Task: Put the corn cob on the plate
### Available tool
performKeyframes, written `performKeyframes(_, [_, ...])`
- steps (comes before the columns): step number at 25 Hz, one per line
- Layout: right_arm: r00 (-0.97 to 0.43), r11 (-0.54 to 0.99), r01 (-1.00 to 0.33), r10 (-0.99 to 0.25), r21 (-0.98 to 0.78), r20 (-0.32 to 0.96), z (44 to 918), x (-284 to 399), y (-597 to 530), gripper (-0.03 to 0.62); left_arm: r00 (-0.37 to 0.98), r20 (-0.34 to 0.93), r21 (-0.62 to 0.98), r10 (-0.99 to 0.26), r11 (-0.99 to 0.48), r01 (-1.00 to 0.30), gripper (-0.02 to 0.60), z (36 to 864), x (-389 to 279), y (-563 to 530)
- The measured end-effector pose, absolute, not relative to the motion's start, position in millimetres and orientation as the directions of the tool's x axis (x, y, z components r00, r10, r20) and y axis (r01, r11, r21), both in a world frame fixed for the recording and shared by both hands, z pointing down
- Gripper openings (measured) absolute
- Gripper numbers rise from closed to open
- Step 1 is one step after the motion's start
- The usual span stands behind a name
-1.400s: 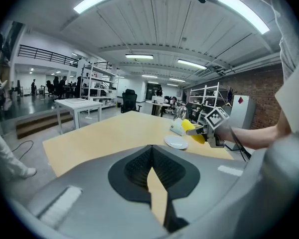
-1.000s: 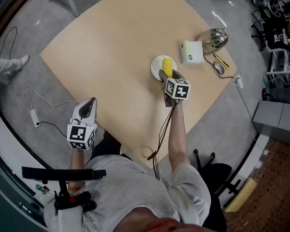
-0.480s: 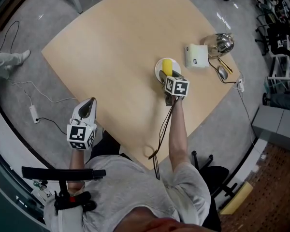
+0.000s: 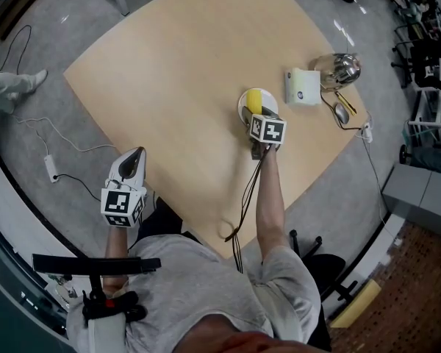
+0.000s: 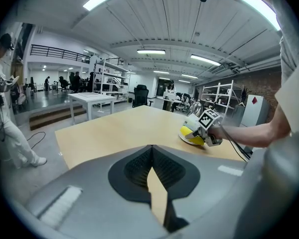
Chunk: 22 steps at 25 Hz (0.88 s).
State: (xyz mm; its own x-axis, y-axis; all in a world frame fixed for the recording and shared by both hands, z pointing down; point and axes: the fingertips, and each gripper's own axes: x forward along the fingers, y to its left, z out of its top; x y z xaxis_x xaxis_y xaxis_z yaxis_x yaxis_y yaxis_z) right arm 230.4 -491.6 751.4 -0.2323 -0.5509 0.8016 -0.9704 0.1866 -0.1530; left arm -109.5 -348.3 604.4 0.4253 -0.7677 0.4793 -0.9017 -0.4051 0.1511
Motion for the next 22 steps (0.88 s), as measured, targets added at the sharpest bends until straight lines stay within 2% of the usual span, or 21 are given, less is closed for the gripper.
performKeyframes(22, [-0.211, 0.168, -0.976, -0.545, -0.141, 0.811, 752.6, 235.9, -497.2, 0.276, 0.427, 0.462, 0.155, -0.777, -0.403, -0.902, 0.02, 600.9, -109.6, -344.0])
